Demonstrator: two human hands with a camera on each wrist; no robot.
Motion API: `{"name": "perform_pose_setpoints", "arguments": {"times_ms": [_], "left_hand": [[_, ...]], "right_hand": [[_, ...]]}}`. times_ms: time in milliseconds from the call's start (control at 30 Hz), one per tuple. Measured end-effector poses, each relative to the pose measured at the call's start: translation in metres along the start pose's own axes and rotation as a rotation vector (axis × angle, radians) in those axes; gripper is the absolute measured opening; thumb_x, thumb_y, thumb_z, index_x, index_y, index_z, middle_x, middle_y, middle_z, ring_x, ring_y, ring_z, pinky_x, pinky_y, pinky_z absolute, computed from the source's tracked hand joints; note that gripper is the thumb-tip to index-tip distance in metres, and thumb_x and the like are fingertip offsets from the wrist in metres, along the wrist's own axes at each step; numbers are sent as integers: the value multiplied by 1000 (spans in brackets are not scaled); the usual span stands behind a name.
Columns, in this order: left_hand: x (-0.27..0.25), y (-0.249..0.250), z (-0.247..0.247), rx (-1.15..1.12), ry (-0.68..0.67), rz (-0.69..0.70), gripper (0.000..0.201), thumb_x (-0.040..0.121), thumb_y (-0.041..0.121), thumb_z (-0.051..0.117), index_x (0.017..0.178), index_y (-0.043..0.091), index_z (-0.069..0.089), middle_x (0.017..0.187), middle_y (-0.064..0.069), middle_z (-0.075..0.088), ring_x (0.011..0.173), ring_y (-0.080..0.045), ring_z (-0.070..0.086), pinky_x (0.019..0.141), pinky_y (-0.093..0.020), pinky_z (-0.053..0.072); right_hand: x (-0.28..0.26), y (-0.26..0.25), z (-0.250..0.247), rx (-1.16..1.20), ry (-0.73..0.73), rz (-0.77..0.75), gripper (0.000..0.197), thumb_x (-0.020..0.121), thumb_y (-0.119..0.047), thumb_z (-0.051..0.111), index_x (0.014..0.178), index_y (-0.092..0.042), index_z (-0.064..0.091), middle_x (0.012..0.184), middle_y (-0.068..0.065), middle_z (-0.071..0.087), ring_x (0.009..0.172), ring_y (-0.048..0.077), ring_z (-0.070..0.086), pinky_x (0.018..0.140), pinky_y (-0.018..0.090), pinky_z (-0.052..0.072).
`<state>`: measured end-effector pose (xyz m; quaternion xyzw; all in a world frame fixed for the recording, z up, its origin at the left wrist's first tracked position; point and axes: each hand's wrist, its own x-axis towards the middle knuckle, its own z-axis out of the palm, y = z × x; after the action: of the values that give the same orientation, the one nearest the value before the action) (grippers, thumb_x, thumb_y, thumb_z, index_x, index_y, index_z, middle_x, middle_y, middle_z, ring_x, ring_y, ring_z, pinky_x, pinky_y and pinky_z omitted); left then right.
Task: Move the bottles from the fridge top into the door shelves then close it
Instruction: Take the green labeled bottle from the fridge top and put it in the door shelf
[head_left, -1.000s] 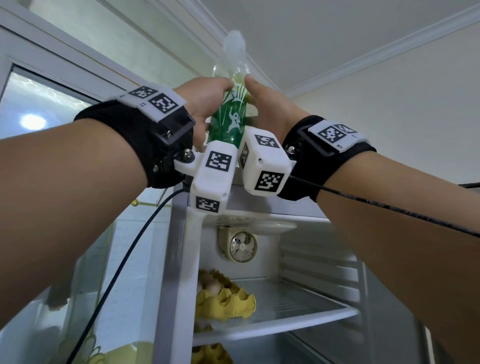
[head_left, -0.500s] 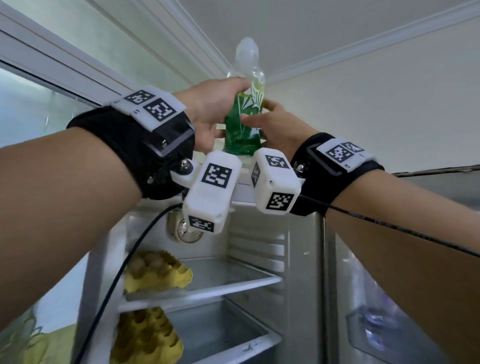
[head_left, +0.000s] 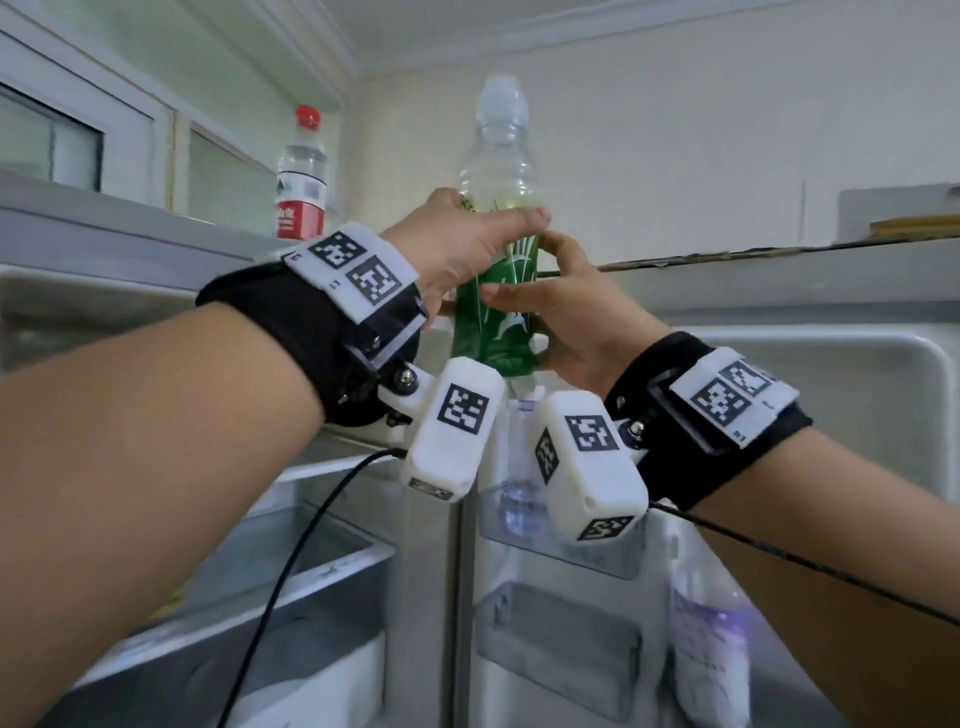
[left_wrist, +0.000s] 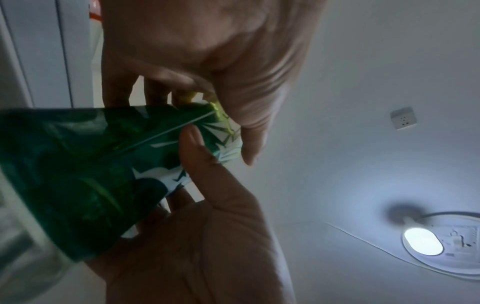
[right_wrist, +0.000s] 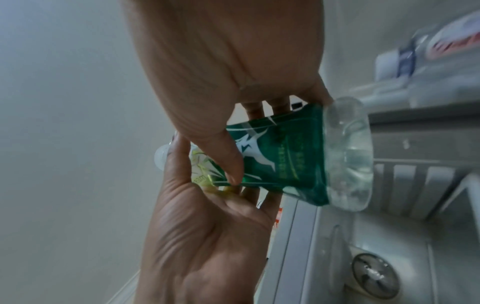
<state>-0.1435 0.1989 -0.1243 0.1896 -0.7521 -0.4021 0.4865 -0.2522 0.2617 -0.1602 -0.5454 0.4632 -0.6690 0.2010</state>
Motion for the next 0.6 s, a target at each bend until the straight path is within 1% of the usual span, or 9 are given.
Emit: {"name": "perform_pose_setpoints", "arguments": {"times_ms": [67,100,167,267,300,367,433,533,600], "left_hand": [[-8,-5,21,-48,-40,-17,73,70,51,79,127,20,46,110,-4,66,96,-24,67,83,-47,59],[-13,-7,31,-65,-60,-28,69,71,48,79,124,20,47,108,-4,68,94,-24,69,81,-46,60],[-22,-11,50,-82,-95,-47,76,67,46,82,129,20,47,110,-4,69,96,-26,70,80,-46,60],[-34,-15,76,-81,-139,-46,80,64,48,83,131,23,47,115,-2,65,100,-25,65,83,-46,58],[-39,-15,85,-88,-166,-50,78,66,47,82,130,24,46,113,-2,64,98,-24,65,80,-43,58],[-50,-18,104,-120,-232,-71,74,71,41,81,133,23,45,111,0,64,91,-17,64,67,-34,53],[-59,-22,121,-154,-283,-96,74,74,38,80,135,21,43,109,0,66,87,-13,65,59,-28,47],[-69,-33,147,-178,-339,-139,70,74,37,80,131,21,43,108,-1,67,88,-15,66,60,-29,49],[-75,-41,163,-187,-366,-158,68,74,36,81,129,22,42,108,-1,67,89,-15,68,63,-30,52]], "right_hand": [[-18,7,-21,-27,16,30,64,78,4,71,118,-35,39,122,16,64,109,34,65,80,65,53],[-27,10,-31,-39,23,47,63,78,5,71,115,-36,40,122,17,64,107,34,65,78,64,54],[-44,14,-49,-87,49,74,64,77,4,72,116,-36,41,119,17,66,104,33,67,79,61,55],[-64,14,-70,-193,137,72,74,73,-8,80,130,-33,40,113,13,70,108,31,67,96,61,47],[-70,12,-76,-228,170,57,79,72,-13,81,134,-34,38,109,10,71,109,31,67,99,60,45],[-83,9,-88,-275,214,36,86,73,-14,81,141,-34,32,101,5,72,105,28,70,99,56,48],[-96,8,-99,-332,235,28,89,76,-9,78,145,-31,25,97,4,71,93,22,72,92,47,55],[-115,14,-115,-440,273,38,88,76,-4,77,145,-26,27,94,6,69,81,16,70,73,30,61],[-124,21,-126,-500,305,56,86,75,-2,78,143,-23,31,95,7,69,70,9,69,53,17,54]]}}
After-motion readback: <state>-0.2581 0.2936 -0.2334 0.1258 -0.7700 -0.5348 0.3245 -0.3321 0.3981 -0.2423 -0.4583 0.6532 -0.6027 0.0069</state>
